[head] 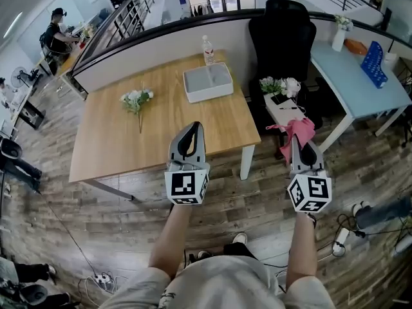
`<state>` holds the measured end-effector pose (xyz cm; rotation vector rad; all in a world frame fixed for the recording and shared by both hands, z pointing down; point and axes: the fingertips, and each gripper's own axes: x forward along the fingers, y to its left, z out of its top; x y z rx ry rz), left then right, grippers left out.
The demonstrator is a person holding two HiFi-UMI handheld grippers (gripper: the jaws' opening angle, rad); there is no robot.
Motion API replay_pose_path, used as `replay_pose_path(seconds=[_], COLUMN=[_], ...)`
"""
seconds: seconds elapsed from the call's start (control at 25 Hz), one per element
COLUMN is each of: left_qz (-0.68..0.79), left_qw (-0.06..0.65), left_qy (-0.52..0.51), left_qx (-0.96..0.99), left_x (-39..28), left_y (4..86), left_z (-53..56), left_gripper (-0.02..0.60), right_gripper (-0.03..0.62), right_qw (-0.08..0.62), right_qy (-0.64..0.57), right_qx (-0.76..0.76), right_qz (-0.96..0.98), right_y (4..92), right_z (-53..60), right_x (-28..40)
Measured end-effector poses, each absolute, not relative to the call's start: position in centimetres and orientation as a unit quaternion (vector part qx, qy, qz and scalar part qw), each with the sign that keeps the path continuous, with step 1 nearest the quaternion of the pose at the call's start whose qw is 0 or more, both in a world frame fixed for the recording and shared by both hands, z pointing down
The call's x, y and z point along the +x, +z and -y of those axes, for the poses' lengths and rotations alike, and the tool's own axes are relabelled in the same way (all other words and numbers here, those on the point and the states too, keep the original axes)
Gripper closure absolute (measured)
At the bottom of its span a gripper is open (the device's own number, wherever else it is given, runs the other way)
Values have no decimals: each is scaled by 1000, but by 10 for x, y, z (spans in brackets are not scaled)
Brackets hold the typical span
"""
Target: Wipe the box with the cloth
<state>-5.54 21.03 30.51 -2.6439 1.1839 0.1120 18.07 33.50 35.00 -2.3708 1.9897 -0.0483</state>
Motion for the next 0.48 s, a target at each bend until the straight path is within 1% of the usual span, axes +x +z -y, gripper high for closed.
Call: replay_pose_path(seconds=[0.24,0.48], left_qz=[-398,-395], left_qw=[123,117], left_qy=[29,17], left_qx=[-909,-911], left_x=[-23,-5], left_y=[312,322], left_z=[-216,-217], left_gripper=[568,568], right_gripper=[535,536], right_qw=[12,26], right_qy=[-12,-25], right_qx=[-766,-772], right_qz=[-643,-635], right_y=[357,365], right_z=[-337,-338], right_x=[204,223])
